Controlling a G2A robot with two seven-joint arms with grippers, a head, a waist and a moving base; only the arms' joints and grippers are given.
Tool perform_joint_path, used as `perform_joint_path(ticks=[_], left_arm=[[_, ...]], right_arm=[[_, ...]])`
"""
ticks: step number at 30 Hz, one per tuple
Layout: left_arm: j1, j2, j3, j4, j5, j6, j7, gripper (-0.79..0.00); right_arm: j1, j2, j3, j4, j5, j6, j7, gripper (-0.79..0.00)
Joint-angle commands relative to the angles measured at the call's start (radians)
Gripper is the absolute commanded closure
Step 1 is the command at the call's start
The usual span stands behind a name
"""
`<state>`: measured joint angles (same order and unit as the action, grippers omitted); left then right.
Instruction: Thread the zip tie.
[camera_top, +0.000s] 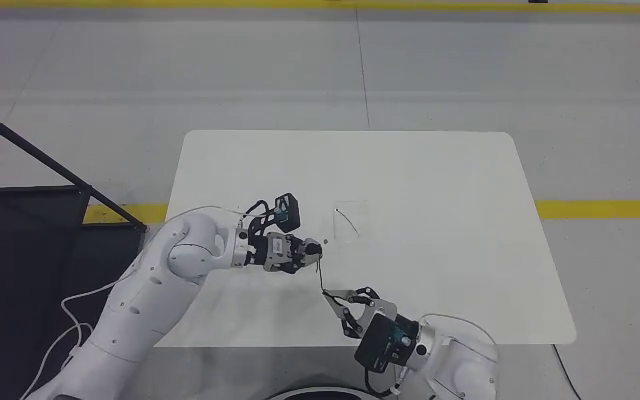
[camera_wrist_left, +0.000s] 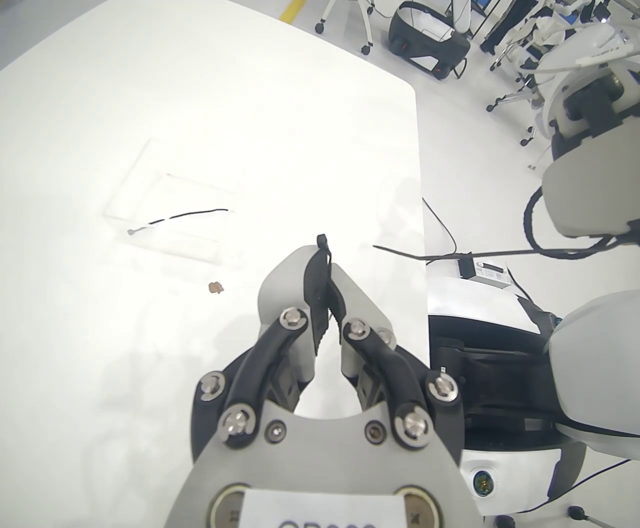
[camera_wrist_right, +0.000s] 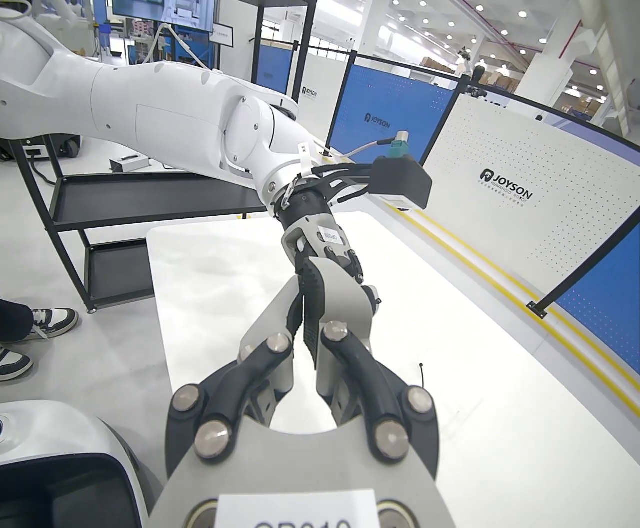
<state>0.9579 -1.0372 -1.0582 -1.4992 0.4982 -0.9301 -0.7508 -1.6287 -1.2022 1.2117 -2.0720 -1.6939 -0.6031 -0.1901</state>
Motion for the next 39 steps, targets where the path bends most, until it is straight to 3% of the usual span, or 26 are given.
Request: perform_joint_path(ticks=[1, 39], left_arm=[[0.000, 0.000, 0.000, 0.000, 0.000, 0.000, 0.000, 0.000], [0.000, 0.000, 0.000, 0.000, 0.000, 0.000, 0.000, 0.000]], right_arm=[[0.000, 0.000, 0.000, 0.000, 0.000, 0.000, 0.000, 0.000], [0.052, 0.007, -0.019, 0.024, 0.059, 0.018, 0.048, 0.000]])
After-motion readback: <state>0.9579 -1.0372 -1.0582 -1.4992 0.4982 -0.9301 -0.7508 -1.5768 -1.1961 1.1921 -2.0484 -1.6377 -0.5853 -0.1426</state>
